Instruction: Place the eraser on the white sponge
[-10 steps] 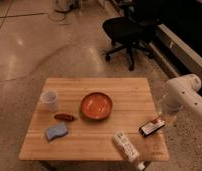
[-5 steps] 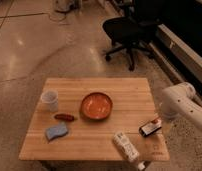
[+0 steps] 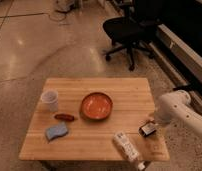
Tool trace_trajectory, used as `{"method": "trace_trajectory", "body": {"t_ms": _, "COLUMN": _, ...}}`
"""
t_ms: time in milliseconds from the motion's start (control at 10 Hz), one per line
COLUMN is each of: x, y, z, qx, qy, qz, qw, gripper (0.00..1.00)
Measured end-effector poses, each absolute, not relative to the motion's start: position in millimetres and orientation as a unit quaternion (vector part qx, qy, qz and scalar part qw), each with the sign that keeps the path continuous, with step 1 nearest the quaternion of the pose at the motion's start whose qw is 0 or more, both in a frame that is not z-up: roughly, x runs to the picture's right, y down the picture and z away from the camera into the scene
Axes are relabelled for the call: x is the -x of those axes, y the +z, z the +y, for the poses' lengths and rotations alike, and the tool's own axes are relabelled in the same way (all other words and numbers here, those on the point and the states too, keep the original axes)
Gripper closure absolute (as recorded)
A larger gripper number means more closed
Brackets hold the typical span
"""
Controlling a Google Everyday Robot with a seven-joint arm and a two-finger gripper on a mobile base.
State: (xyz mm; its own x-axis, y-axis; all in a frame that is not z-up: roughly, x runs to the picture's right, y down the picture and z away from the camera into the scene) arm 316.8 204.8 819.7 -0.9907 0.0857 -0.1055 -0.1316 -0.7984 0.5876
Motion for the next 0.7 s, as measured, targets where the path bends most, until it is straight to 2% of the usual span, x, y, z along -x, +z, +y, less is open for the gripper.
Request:
{"method": "trace_trajectory", "body": {"t_ms": 500, "x": -316.8, "y": 819.5, "z": 204.5, "qx": 0.037, "qy": 0.948, "qz": 0.312, "qw": 0.057, "gripper": 0.25}}
{"method": "trace_trajectory", "body": {"t_ms": 600, "x": -317.1, "y": 819.7, "z": 204.4, "qx": 0.036, "qy": 0.948, "qz": 0.312, "qw": 0.057, "gripper": 0.27}}
{"method": "trace_trajectory", "body": {"t_ms": 700, "x": -323.2, "y": 822.7, "z": 209.5, "qx": 0.031, "qy": 0.946, "qz": 0.318, "qw": 0.054, "gripper": 0.34}}
